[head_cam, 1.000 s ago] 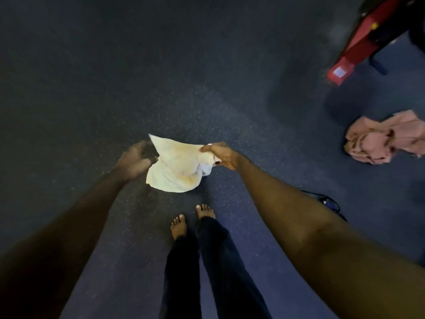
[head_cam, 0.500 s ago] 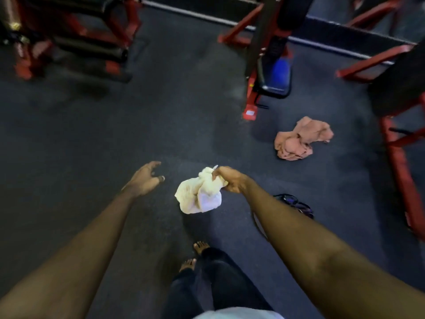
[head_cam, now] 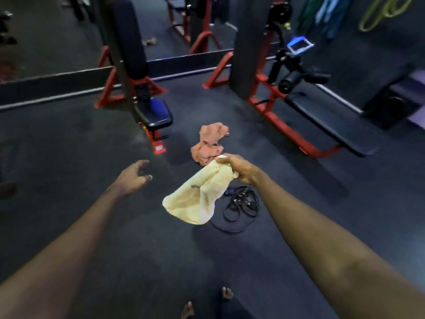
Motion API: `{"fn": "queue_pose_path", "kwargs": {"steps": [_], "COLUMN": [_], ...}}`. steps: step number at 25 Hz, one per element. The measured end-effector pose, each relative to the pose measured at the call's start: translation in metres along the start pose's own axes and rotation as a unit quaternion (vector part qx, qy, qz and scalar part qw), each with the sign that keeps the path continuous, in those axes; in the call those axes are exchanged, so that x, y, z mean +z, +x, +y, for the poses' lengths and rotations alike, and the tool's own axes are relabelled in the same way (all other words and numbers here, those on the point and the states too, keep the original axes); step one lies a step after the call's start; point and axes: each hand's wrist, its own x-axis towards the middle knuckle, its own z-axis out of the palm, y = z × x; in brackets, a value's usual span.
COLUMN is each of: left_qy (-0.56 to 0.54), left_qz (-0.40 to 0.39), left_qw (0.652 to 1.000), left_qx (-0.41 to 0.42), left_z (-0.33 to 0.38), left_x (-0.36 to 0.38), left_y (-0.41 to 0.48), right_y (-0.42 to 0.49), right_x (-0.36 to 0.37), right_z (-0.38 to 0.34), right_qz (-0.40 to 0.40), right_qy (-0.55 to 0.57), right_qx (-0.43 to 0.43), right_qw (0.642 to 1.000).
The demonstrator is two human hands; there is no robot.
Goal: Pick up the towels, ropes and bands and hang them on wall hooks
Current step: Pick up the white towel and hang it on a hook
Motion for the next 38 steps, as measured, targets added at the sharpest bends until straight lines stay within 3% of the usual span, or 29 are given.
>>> {"fn": "queue_pose_path", "kwargs": {"steps": [6,12,18,23,38], "left_qy": [0.072,0.081,0.078,0.095,0.091], "left_qz": [-0.077,-0.100,-0.102,-0.117,-0.145], "left_qw": [0.983,0.963,0.934,0.911,0.873], "left_qx": [0.149,0.235,0.332,0.384,0.457], "left_z": [0.173,0.347,0.508,0.624,0.926], "left_x": [0.058,0.142,0.217,0.283,0.471], "left_y": [0.042,0.057,0.077,0.113,0.259], "right_y": [-0.080,-0.180,-0.259,-0.290,-0.269], "right_x": [-0.161,-0.324,-0.481,-0.605,-0.918], "right_z": [-0.012,-0.026,-0.036,-0.033,-0.042], "right_qz": [0.143,0.259,0.384,0.462,0.565], "right_qy": [0.092,0.117,-0.027,-0.045,-0.001], "right_qx": [-0.066,-0.092,-0.138,-0.144,-0.119], "right_qw": [0.983,0.954,0.912,0.874,0.816]}}
